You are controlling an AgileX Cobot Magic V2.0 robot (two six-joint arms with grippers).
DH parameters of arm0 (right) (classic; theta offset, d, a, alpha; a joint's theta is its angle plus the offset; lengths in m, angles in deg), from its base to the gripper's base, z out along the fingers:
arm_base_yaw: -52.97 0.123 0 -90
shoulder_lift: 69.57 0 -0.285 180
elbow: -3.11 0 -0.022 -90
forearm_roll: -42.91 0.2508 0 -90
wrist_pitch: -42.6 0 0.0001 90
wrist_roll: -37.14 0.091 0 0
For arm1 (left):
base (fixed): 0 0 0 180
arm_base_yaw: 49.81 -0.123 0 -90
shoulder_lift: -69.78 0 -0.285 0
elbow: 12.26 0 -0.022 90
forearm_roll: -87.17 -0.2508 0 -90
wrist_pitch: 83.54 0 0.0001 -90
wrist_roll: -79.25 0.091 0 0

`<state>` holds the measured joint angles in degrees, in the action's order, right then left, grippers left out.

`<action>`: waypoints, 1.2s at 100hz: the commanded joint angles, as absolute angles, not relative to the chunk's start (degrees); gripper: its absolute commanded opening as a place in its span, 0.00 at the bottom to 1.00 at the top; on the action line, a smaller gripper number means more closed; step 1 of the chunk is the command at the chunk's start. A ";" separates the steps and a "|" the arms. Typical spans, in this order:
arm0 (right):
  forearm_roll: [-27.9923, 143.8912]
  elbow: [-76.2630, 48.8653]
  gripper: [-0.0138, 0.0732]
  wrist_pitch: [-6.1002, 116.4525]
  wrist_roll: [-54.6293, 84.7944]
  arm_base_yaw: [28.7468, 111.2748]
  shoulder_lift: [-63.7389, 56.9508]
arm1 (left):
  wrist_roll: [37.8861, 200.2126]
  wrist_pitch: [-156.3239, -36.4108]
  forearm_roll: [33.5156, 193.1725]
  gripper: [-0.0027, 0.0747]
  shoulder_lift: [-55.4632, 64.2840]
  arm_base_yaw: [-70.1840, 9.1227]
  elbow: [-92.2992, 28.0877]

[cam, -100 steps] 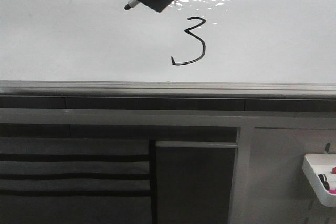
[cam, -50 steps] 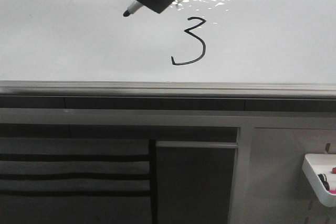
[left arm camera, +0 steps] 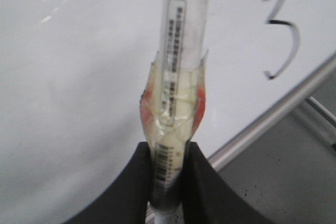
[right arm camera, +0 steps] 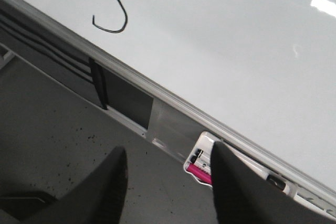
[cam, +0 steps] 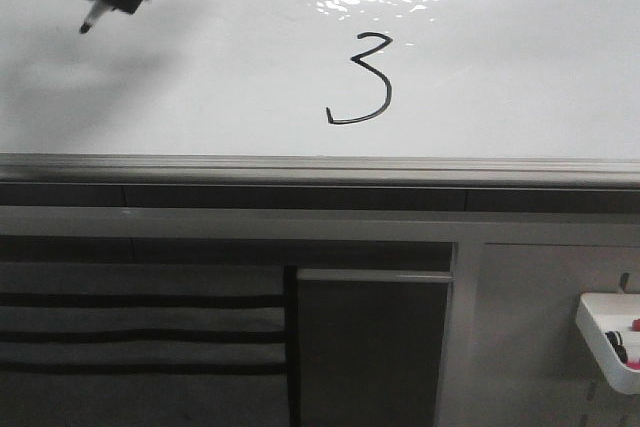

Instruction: Write number 3 on whiteboard

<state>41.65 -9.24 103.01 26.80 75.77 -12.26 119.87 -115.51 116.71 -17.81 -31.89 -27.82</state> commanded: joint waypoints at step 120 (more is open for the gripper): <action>41.21 -18.96 0.53 94.49 29.02 74.14 -20.27 | 116.45 -106.50 122.11 0.48 -21.27 -38.54 -27.50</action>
